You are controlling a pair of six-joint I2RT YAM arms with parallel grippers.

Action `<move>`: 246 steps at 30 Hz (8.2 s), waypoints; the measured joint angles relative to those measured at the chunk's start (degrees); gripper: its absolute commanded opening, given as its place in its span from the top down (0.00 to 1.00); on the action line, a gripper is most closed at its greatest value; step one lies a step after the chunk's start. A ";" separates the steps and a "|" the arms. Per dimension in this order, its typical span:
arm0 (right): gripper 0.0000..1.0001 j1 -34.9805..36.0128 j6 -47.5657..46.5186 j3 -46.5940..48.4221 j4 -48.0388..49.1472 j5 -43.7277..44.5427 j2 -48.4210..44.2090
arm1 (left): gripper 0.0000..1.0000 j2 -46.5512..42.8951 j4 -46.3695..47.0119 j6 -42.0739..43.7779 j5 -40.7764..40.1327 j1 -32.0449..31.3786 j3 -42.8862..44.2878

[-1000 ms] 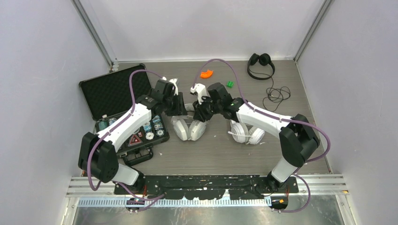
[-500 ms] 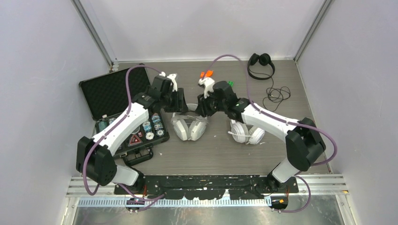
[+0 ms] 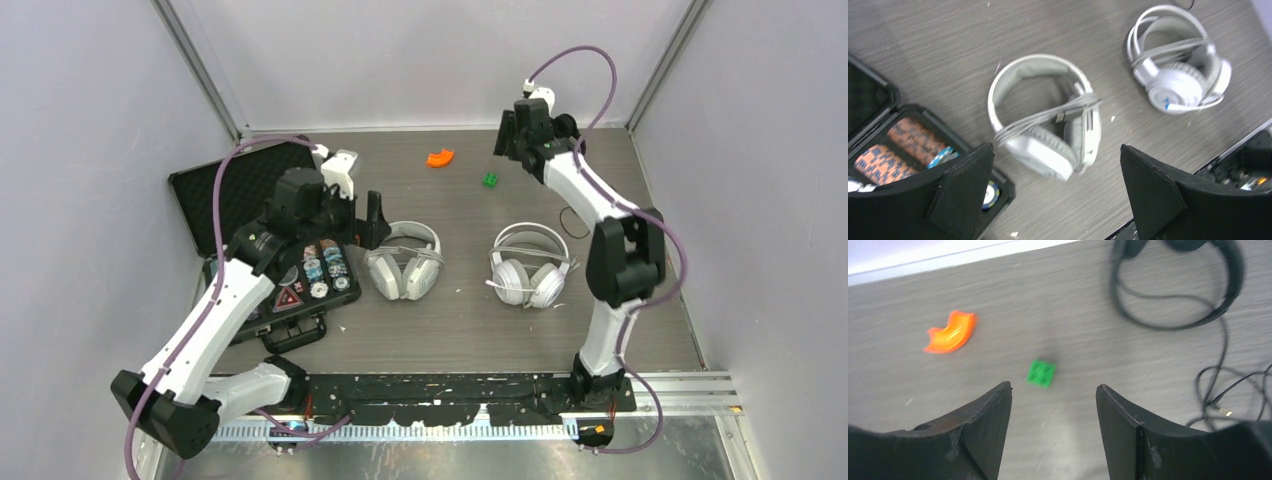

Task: Wrap the headphones
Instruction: Pick up the headphones from the corner of the board.

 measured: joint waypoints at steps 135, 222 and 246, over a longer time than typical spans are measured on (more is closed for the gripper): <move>0.35 -6.40 5.53 -32.24 29.38 -56.52 -48.22 | 1.00 31.17 51.78 -30.88 15.85 -8.33 14.19; 1.00 4.26 15.72 -38.60 47.56 -48.76 -39.19 | 0.32 12.74 45.53 -20.28 24.52 0.79 8.94; 1.00 6.99 74.75 -21.46 73.48 -83.12 -25.97 | 0.25 -1.40 25.64 43.60 34.29 0.74 1.86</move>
